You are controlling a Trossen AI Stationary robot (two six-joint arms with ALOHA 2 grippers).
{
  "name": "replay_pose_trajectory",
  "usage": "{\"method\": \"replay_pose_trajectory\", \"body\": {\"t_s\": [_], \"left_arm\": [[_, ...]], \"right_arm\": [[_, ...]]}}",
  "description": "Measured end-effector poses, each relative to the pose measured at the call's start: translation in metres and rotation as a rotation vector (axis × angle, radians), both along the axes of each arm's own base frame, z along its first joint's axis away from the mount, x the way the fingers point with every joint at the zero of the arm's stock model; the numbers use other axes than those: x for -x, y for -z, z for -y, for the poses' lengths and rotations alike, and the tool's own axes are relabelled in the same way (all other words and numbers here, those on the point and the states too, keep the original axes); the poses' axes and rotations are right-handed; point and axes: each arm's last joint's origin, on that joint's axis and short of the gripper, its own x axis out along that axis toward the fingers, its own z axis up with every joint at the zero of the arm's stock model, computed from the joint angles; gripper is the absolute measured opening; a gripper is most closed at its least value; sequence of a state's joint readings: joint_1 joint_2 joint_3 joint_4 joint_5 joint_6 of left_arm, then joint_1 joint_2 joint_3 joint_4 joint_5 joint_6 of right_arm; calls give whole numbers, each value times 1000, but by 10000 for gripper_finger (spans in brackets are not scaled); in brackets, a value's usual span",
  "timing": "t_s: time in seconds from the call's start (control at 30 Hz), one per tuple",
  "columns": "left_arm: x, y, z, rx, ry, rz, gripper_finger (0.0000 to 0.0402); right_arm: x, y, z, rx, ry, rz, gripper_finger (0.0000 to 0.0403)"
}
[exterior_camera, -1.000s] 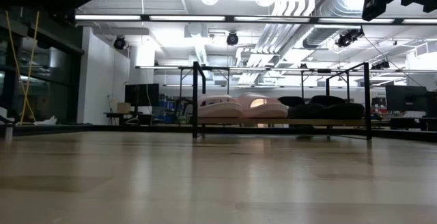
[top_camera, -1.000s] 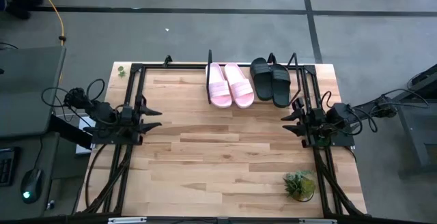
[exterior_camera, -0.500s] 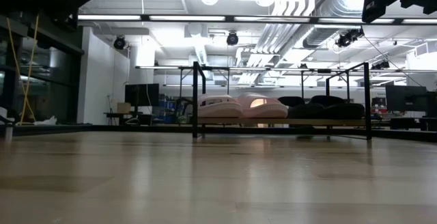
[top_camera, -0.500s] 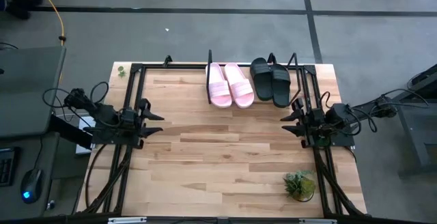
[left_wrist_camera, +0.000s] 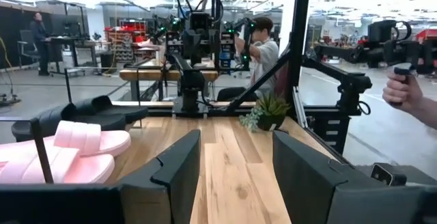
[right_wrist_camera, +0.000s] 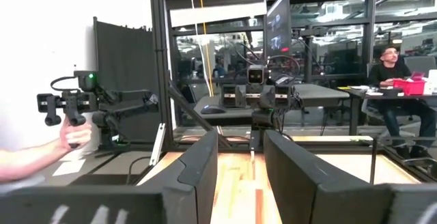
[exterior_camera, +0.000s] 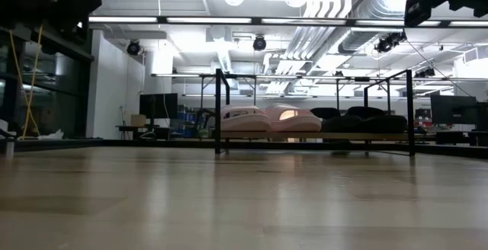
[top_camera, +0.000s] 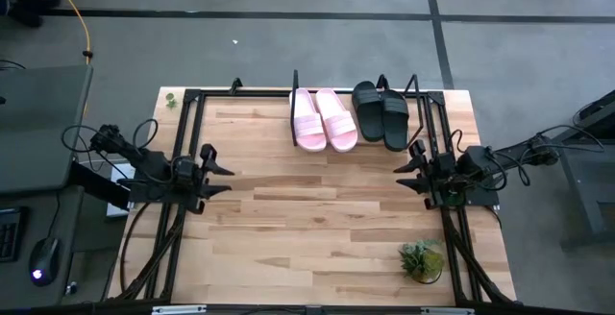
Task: Pick and place slides into the shelf
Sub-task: Return to Home Position
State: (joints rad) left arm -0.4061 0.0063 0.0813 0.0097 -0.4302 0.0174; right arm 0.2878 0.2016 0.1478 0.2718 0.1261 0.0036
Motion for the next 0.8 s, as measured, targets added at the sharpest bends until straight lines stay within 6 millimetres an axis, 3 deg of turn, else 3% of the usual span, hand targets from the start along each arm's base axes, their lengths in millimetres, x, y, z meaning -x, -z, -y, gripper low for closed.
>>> {"method": "replay_pose_trajectory", "body": {"t_s": [0.17, 0.33, 0.43, 0.8], "left_arm": [[-1, 3, 0, 1, -1, -6, 168], [-1, 3, 0, 1, -3, -6, 168], [-1, 3, 0, 1, -3, -7, 168], [-1, 5, 0, -14, -7, -36, 168]], "right_arm": [[-1, 4, 0, -12, -5, -32, 113], [-3, 31, 0, -32, 34, 25, 113], [-3, 31, 3, -53, 107, 14, 113], [-6, 41, 3, -33, 78, -86, 113]]}}
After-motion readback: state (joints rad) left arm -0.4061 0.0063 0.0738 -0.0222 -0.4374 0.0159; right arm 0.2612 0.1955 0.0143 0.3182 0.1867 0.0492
